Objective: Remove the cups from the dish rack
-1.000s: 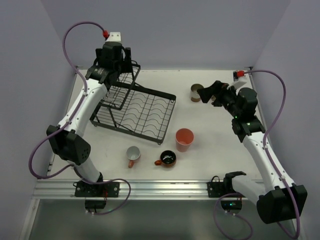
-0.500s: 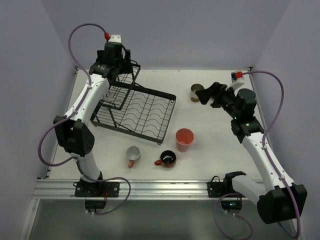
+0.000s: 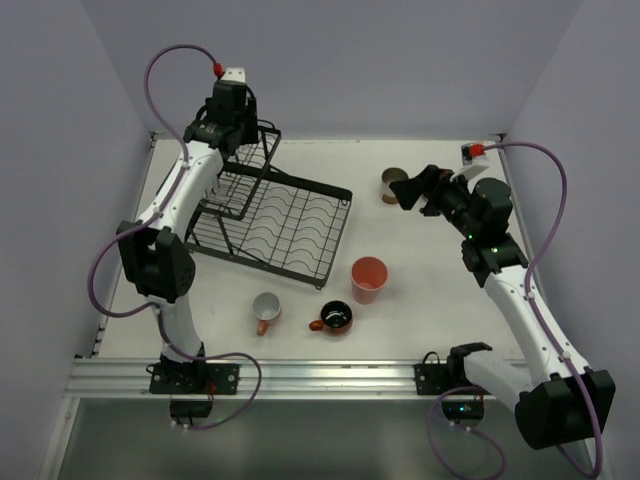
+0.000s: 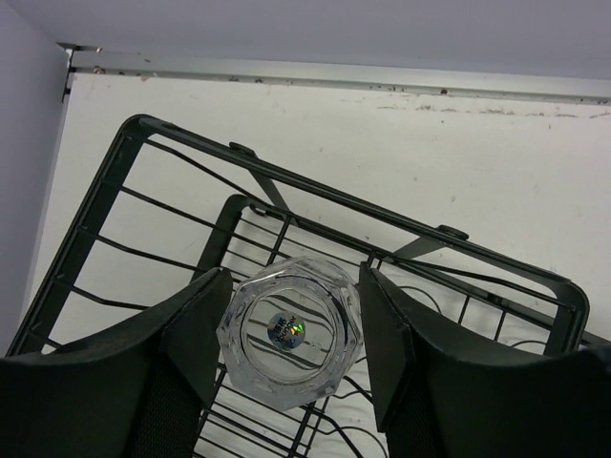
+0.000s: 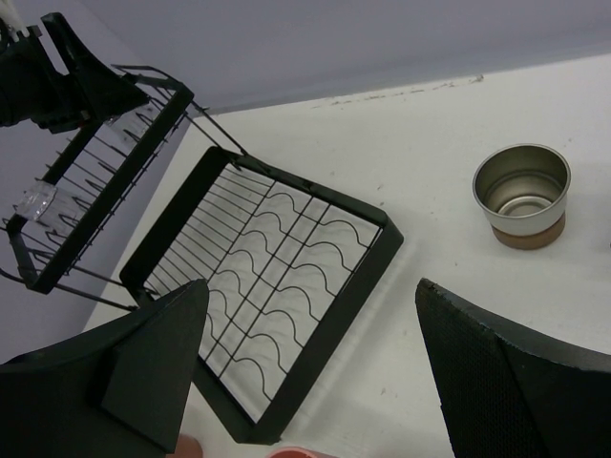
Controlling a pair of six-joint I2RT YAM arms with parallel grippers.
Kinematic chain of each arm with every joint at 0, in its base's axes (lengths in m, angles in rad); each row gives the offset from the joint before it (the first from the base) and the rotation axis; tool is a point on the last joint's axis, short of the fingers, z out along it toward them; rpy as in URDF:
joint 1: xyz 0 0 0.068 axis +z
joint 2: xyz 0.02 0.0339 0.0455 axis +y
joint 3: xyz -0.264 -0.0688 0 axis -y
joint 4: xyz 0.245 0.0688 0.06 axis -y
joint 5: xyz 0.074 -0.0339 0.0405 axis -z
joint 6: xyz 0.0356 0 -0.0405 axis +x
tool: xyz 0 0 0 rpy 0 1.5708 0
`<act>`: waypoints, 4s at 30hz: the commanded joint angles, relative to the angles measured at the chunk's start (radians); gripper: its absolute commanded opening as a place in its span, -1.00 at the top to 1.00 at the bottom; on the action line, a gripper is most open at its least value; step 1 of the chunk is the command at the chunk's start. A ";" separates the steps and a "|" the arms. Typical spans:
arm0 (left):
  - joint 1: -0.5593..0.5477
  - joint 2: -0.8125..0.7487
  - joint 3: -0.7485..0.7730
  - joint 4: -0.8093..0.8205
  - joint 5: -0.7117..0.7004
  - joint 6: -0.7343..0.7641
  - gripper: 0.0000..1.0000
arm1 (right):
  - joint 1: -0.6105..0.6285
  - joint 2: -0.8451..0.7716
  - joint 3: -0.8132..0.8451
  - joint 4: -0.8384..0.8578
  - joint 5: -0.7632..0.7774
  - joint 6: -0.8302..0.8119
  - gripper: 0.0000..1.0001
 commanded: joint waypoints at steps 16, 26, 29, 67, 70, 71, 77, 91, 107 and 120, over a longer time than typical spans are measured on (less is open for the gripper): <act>0.011 -0.309 -0.038 0.131 0.037 -0.036 0.19 | 0.077 -0.036 0.013 0.082 -0.099 0.076 -0.83; 0.001 -0.674 -0.384 0.376 0.481 -0.260 0.18 | 0.181 -0.068 -0.086 0.471 -0.199 0.407 -0.82; 0.001 -0.797 -0.584 0.559 0.675 -0.423 0.18 | 0.229 -0.056 -0.121 0.668 -0.199 0.535 -0.81; -0.250 -0.943 -1.058 1.093 0.793 -0.727 -0.01 | 0.500 0.156 0.056 0.725 -0.185 0.544 0.87; -0.255 -0.948 -1.063 1.093 0.795 -0.719 -0.45 | 0.502 0.132 0.045 0.684 -0.150 0.517 1.00; -0.255 -0.949 -1.061 1.088 0.793 -0.715 -0.56 | 0.502 0.124 0.045 0.664 -0.141 0.505 1.00; -0.255 -0.987 -1.009 0.986 0.766 -0.624 -1.00 | 0.497 0.055 0.074 0.454 -0.084 0.362 1.00; -0.255 -1.245 -0.941 0.397 0.548 -0.169 -1.00 | 0.148 -0.030 0.221 -0.492 0.226 -0.091 1.00; -0.253 -1.549 -1.199 0.350 0.376 -0.023 -1.00 | 0.105 0.578 0.507 -0.805 0.453 -0.243 1.00; -0.253 -1.653 -1.247 0.334 0.164 -0.047 -1.00 | 0.105 0.746 0.461 -0.720 0.405 -0.243 1.00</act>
